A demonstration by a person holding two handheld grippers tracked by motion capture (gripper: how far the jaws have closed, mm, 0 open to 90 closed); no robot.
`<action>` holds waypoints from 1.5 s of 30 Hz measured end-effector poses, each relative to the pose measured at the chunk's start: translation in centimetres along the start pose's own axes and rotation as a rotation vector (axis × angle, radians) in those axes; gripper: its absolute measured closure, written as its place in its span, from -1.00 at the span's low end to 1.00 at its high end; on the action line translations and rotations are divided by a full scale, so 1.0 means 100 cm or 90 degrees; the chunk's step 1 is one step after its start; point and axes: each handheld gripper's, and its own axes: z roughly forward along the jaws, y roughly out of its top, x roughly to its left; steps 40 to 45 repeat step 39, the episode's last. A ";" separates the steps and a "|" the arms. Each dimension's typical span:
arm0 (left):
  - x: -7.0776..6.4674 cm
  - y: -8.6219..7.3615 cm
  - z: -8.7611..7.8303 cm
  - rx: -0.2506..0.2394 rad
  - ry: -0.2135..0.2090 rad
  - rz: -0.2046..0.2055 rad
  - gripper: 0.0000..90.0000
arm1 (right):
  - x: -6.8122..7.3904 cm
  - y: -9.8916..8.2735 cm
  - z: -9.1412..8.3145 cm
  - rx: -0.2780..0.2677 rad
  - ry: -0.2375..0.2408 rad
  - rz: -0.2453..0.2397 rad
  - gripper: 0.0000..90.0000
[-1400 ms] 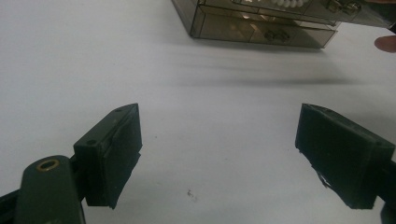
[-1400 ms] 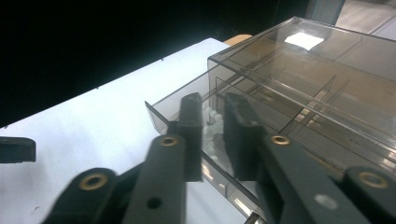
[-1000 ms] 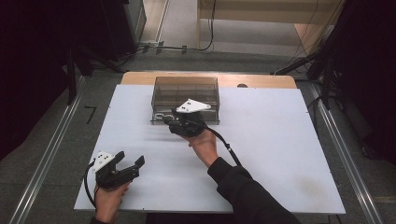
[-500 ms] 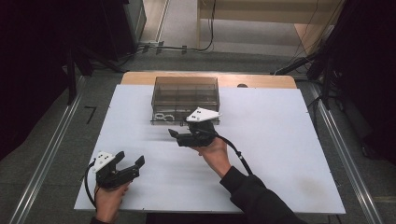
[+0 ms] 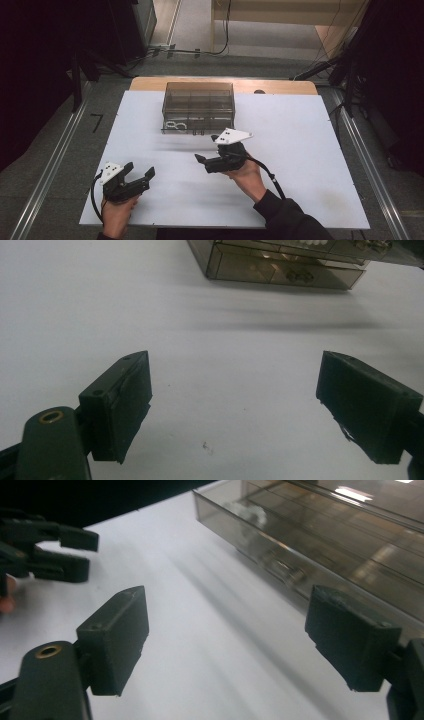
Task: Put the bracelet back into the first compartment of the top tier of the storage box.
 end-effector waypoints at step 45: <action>-0.010 0.011 0.000 -0.013 0.000 0.014 -0.67 | -0.118 -0.172 -0.202 0.024 -0.241 0.288 -0.72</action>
